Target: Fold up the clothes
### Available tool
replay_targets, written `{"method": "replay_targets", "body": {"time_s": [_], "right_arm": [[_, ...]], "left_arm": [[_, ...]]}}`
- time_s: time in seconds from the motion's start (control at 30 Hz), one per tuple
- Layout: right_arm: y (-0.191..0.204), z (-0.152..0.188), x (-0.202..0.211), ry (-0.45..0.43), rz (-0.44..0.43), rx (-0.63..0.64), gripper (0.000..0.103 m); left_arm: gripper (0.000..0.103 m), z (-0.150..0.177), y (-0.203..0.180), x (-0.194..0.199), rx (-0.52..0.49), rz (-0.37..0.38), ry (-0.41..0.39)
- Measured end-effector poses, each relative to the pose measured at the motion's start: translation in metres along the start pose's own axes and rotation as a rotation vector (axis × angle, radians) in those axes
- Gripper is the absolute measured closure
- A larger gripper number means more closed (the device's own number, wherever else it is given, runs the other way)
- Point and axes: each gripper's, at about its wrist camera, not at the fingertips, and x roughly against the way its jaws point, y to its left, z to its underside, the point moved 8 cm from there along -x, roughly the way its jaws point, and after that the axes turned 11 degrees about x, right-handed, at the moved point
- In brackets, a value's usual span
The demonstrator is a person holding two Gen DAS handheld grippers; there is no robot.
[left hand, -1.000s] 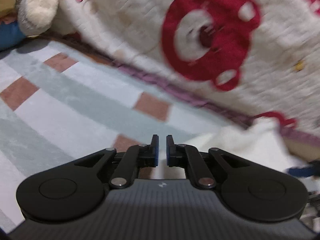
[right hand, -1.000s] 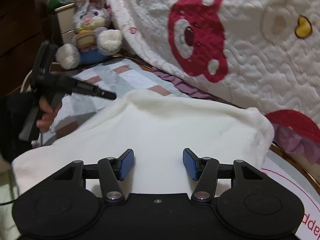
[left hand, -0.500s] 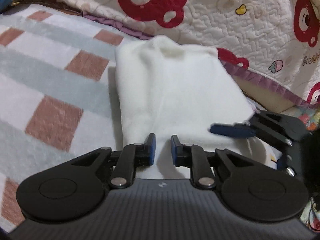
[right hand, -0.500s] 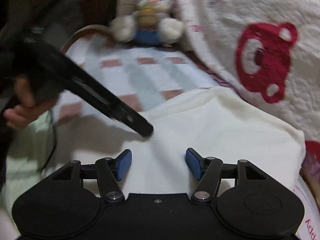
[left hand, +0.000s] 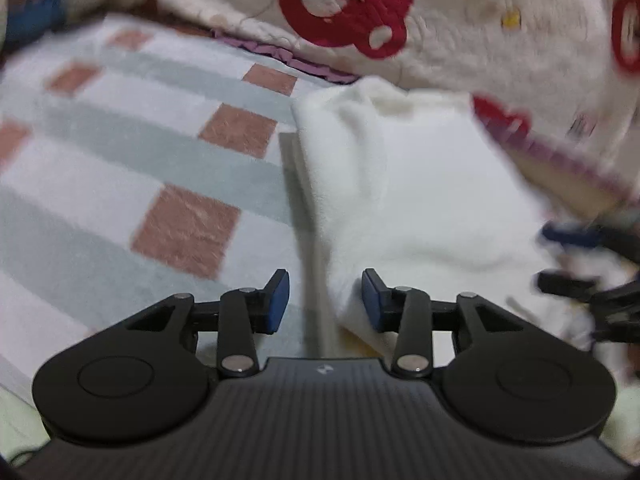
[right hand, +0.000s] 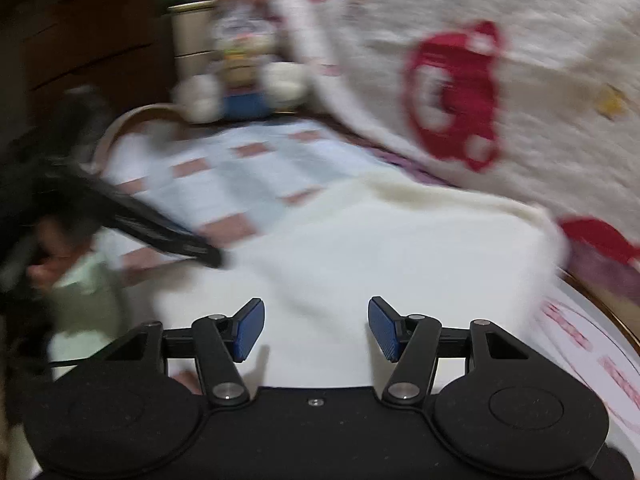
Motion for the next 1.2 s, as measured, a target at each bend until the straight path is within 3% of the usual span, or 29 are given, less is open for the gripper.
{"method": "replay_targets", "body": {"time_s": [0.07, 0.13, 0.2, 0.3, 0.37, 0.4, 0.6, 0.73, 0.97, 1.03, 1.07, 1.1, 1.17, 1.2], "right_arm": [[-0.018, 0.010, 0.005, 0.021, 0.052, -0.034, 0.039], [-0.048, 0.015, 0.009, 0.022, 0.092, -0.122, 0.035], [-0.086, 0.022, 0.016, 0.016, 0.104, -0.299, 0.035], [-0.135, 0.044, 0.011, 0.014, 0.025, -0.639, 0.035], [-0.146, 0.059, 0.002, 0.026, -0.034, -0.790, 0.035], [-0.146, 0.064, -0.002, 0.037, -0.054, -0.829, 0.035], [-0.133, 0.087, -0.019, 0.077, -0.122, -0.914, 0.030], [-0.144, 0.088, -0.036, 0.082, -0.186, -0.970, 0.020], [-0.148, 0.086, -0.069, 0.073, -0.302, -1.076, 0.014], [-0.147, 0.086, -0.080, 0.071, -0.335, -1.100, 0.011], [-0.147, 0.085, -0.084, 0.065, -0.350, -1.114, 0.012], [-0.146, 0.083, -0.087, 0.044, -0.359, -1.123, 0.016], [-0.145, 0.074, -0.082, 0.001, -0.360, -1.072, 0.037], [-0.144, 0.070, -0.078, -0.018, -0.360, -1.039, 0.041]], "left_arm": [[0.055, -0.003, 0.004, 0.008, 0.117, 0.114, -0.002], [0.053, -0.006, 0.007, 0.008, 0.164, 0.161, -0.006], [0.050, -0.006, 0.010, -0.001, 0.173, 0.156, 0.009], [0.049, 0.002, 0.019, -0.021, 0.185, 0.088, 0.084], [0.037, 0.012, 0.025, -0.029, 0.176, 0.026, 0.147], [0.035, 0.014, 0.026, -0.030, 0.189, 0.023, 0.160], [0.035, 0.028, 0.032, -0.037, 0.292, 0.089, 0.242], [0.034, 0.031, 0.029, -0.041, 0.276, 0.091, 0.232], [0.033, 0.027, 0.024, -0.046, 0.274, 0.142, 0.188], [0.038, 0.027, 0.018, -0.051, 0.244, 0.167, 0.179], [0.056, 0.027, 0.015, -0.055, 0.225, 0.167, 0.177], [0.060, 0.027, 0.011, -0.057, 0.198, 0.158, 0.169], [0.071, 0.024, 0.003, -0.055, 0.119, 0.129, 0.137], [0.073, 0.023, -0.003, -0.052, 0.069, 0.113, 0.115]]}}
